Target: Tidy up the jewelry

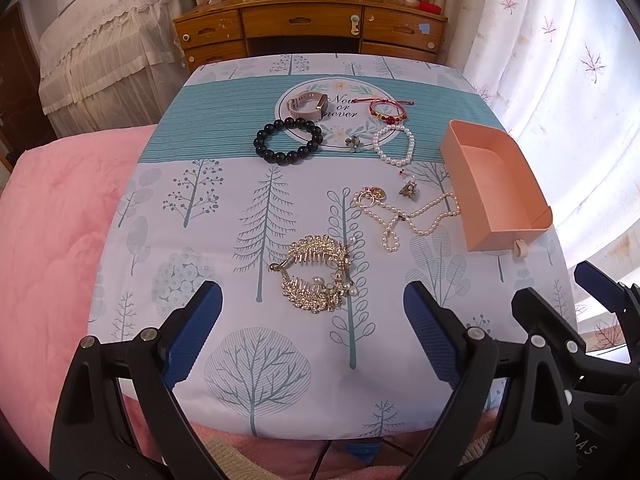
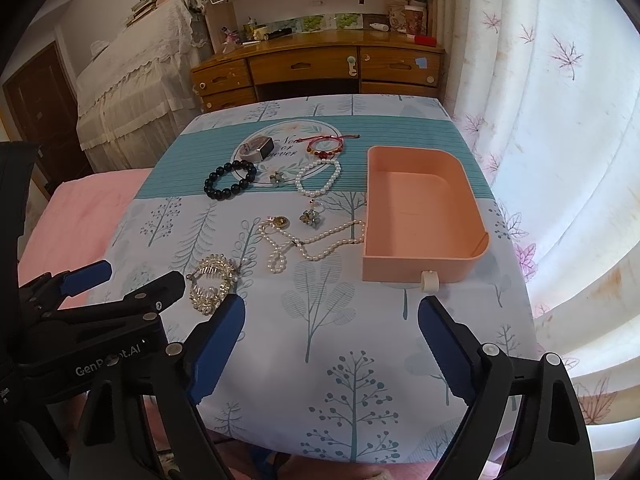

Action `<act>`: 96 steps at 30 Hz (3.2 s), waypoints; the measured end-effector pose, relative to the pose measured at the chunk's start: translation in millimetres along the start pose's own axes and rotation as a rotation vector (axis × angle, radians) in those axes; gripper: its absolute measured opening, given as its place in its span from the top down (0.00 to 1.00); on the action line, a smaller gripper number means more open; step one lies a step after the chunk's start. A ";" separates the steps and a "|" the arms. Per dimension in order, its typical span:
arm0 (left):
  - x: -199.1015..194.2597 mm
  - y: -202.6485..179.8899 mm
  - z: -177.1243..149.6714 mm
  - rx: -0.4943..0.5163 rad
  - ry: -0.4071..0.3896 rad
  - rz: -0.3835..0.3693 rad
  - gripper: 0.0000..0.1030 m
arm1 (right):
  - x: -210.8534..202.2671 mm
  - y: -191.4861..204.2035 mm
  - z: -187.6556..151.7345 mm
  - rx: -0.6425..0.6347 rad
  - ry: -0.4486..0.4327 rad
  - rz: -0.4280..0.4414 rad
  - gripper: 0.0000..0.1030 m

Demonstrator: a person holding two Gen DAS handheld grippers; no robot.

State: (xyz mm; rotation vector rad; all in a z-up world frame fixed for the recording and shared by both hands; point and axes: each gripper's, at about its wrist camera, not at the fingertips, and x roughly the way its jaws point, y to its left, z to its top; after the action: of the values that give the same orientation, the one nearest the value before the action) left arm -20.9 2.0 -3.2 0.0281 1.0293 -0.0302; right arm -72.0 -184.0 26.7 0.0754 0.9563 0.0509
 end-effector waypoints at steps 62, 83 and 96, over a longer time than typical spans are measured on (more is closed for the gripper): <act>207.8 98.5 198.6 0.054 0.273 0.015 0.13 | 295.2 53.4 187.9 -0.170 0.503 0.146 0.71; 260.7 94.9 207.6 0.021 0.427 -0.041 0.83 | 256.8 42.0 197.5 -0.161 0.363 0.176 0.93; 152.0 54.4 224.8 0.068 0.235 -0.131 0.88 | 106.6 -18.7 233.2 0.002 0.141 0.271 0.93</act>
State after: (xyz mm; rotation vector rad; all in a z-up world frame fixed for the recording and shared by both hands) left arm 252.0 46.1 -17.2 0.0269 1.2638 -0.1851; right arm 180.2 -204.2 72.2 0.2051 1.0819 0.3086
